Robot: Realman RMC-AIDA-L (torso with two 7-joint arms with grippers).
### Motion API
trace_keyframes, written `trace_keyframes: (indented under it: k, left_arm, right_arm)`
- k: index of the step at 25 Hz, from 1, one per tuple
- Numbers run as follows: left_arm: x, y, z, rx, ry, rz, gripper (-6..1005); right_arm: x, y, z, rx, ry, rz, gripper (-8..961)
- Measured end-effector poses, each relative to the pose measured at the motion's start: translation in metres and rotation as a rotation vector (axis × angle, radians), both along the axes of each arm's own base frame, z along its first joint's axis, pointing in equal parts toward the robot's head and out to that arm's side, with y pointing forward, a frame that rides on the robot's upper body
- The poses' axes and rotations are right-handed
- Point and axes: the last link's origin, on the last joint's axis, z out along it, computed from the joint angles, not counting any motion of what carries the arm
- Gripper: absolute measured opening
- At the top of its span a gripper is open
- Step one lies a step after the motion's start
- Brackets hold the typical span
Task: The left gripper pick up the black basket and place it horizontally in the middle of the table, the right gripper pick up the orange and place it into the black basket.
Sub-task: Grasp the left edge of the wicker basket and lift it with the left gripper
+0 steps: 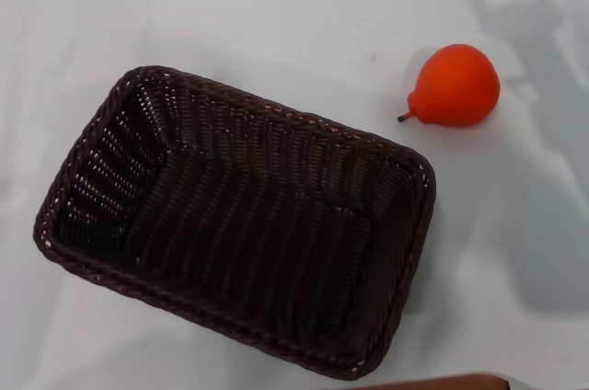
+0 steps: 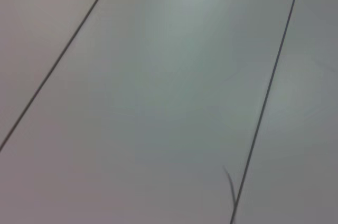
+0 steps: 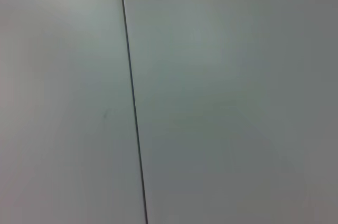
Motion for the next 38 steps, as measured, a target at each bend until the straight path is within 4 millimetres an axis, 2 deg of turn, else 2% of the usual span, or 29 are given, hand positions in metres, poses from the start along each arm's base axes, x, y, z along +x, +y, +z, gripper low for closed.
trace_keyframes:
  k: [6,8,13,16,21,25,27,30,38]
  left_arm:
    - [-0.002,0.004,0.013,-0.071,0.023,-0.039,781]
    - [-0.002,0.003,0.020,-0.090,0.012,-0.060,781]
    - [-0.003,0.005,0.054,-0.273,-0.036,-0.102,782]
    - [0.009,0.008,0.082,-0.425,-0.013,-0.119,782]
    - [0.049,0.018,0.131,-0.719,0.054,-0.049,782]
    - [0.085,0.027,0.150,-0.914,0.159,0.055,782]
    - [0.099,0.033,0.149,-0.972,0.246,0.140,782]
    - [0.115,0.046,0.132,-1.057,0.395,0.256,781]
    - [0.150,0.073,0.086,-1.196,0.559,0.304,781]
  right_arm:
    - [-0.002,-0.002,0.004,0.007,0.022,0.028,677]
    - [-0.002,-0.002,0.005,0.011,0.030,0.029,826]
    - [-0.001,0.000,0.007,0.022,0.036,0.020,821]
    - [-0.001,0.001,0.008,0.022,0.042,0.021,819]
    - [0.005,0.005,0.011,0.003,0.102,-0.006,818]
    - [0.005,0.006,0.012,-0.001,0.113,-0.007,817]
    - [0.005,0.006,0.012,0.000,0.113,-0.005,817]
    - [0.004,0.007,0.012,-0.002,0.113,-0.001,816]
    - [-0.001,0.010,0.011,-0.020,0.149,0.027,814]
